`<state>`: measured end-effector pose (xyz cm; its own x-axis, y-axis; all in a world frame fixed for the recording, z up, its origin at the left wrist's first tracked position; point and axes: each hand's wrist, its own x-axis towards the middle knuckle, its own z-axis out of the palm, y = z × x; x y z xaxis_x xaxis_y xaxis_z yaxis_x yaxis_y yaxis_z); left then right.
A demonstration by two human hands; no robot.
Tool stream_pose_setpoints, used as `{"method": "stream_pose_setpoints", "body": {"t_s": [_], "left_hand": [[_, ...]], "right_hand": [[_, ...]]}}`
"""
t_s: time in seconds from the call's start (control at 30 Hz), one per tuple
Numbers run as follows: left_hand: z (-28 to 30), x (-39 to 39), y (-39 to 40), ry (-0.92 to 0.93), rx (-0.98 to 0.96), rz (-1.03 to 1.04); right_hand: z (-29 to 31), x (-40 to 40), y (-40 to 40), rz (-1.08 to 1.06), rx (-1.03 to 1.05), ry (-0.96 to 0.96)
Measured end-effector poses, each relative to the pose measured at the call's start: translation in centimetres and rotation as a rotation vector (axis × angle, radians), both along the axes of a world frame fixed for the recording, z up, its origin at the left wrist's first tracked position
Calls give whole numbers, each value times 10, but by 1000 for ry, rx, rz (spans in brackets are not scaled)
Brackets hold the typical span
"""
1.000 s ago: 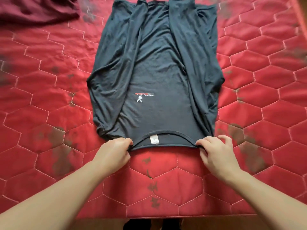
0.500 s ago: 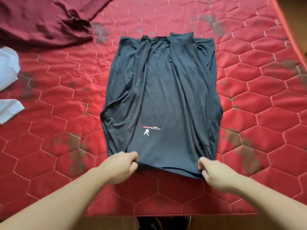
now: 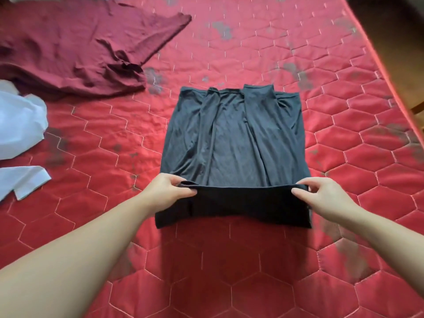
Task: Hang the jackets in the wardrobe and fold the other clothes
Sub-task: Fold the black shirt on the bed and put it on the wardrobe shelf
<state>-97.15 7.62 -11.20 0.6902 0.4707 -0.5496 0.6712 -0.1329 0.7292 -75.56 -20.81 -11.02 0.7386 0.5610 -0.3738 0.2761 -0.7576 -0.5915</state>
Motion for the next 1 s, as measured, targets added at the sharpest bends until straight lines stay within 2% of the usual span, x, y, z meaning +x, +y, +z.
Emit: {"method": "stream_pose_setpoints", "body": {"t_s": [0.07, 0.2, 0.33, 0.47, 0.57, 0.7, 0.77, 0.83, 0.9, 1.0], "left_hand": [[5, 10, 14, -48, -78, 48], [5, 45, 44, -79, -35, 69], [-3, 95, 78, -155, -3, 124], [-13, 157, 115, -236, 40, 225], [-21, 205, 144, -249, 138, 231], [-25, 269, 188, -275, 271, 260], [-31, 299, 207, -255, 416, 334], [-45, 315, 210, -155, 618, 363], [-71, 310, 190, -87, 767, 187], [-118, 277, 135, 15, 896, -235]], "right_hand": [[2, 11, 11, -137, 124, 104], [-1, 45, 38, -327, 290, 249], [-20, 90, 71, -428, 342, 171], [-37, 140, 114, -429, 369, 40], [-38, 184, 151, -430, 402, -38], [-33, 245, 211, -419, 390, -7], [-33, 271, 240, -456, 362, -46], [-44, 287, 260, -488, 273, -154], [-65, 278, 264, -359, 136, -285], [-113, 221, 246, 145, -56, -503]]}}
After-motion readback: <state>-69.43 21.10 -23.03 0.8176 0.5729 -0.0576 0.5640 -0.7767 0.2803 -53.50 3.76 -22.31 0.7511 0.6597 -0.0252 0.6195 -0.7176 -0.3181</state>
